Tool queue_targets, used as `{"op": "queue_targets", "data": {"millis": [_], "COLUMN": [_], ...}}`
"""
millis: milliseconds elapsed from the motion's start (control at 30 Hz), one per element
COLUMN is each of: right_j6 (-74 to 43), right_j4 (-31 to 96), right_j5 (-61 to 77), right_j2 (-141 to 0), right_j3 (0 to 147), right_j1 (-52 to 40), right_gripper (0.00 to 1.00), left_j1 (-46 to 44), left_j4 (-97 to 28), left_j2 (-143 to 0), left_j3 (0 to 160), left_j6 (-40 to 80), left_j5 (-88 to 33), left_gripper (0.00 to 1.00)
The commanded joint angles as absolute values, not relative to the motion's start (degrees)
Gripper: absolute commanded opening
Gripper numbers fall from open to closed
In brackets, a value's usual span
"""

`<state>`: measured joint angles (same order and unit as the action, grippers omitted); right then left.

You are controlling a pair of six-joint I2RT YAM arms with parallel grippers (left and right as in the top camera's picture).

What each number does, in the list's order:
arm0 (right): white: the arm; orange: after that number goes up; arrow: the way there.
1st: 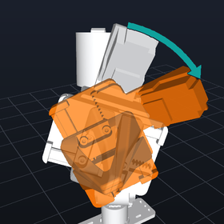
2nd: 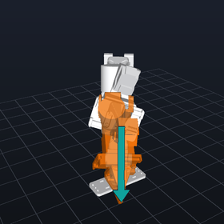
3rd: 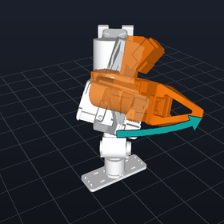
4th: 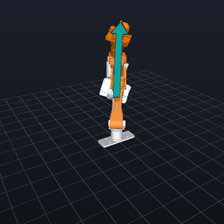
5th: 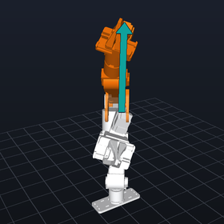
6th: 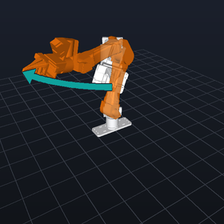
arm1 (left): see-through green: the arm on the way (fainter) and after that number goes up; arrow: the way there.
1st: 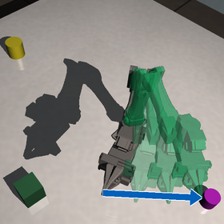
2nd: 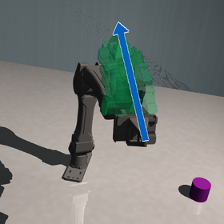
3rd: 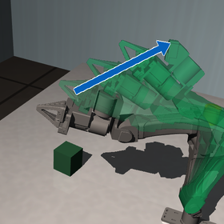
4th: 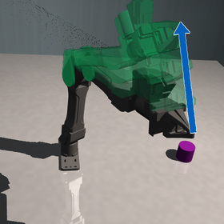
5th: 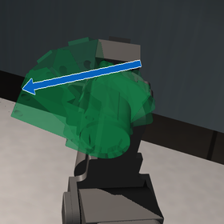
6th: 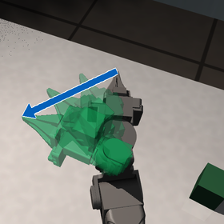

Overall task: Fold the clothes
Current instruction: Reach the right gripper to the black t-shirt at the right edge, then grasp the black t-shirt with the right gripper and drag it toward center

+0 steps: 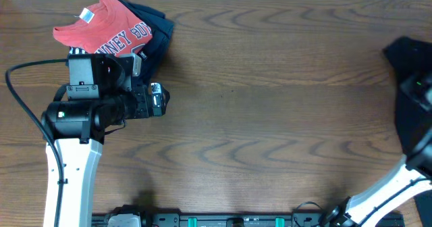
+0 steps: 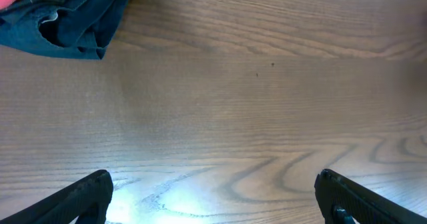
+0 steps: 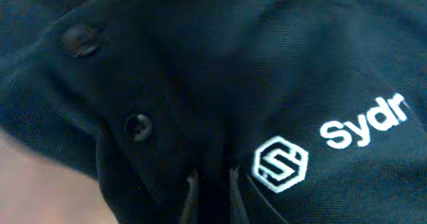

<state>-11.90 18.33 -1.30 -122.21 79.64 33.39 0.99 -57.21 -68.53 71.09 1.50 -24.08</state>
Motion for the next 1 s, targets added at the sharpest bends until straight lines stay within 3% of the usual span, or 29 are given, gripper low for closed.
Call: {"op": "queue_targets", "data": {"millis": [0,300,500,533,600,667,767,967], "right_j6": [-7.1,-3.1,-4.0,-4.6,-6.0,-7.3,-9.9,-17.5], "right_j4": [20.1,20.1,20.6,20.6,20.3,19.4,17.4,11.9], "right_j5": [4.6,-2.7,-5.1,-5.0,-4.4,-3.6,-1.5,11.7], "right_j2": [-127.1,-127.1,-122.7,-121.3,-118.0,-114.6,-111.3,-112.3], "right_j3": [76.9,76.9,76.9,76.9,76.9,76.9,76.9,76.9], "right_j1": [21.0,-0.3,-3.3,-2.9,-1.4,1.1,6.2,18.9], "right_gripper": [0.17,0.2,0.24,0.34,0.64,0.76,0.84,0.85], "left_j1": [0.8,0.8,0.8,0.8,0.8,0.8,0.8,0.8], "left_j4": [-57.2,-57.2,-57.2,-57.2,-57.2,-57.2,-57.2,-57.2], "left_j2": [-68.5,-68.5,-68.5,-68.5,-68.5,-68.5,-68.5,-68.5], "left_j3": [72.2,72.2,72.2,72.2,72.2,72.2,72.2,72.2], "left_j6": [1.6,1.6,1.6,1.6,1.6,1.6,1.6,1.6], "left_j5": [-24.9,-24.9,-24.9,-24.9,-24.9,-24.9,-24.9,-24.9], "left_gripper": [0.98,0.98,0.98,0.98,0.98,0.98,0.98,0.98]}}
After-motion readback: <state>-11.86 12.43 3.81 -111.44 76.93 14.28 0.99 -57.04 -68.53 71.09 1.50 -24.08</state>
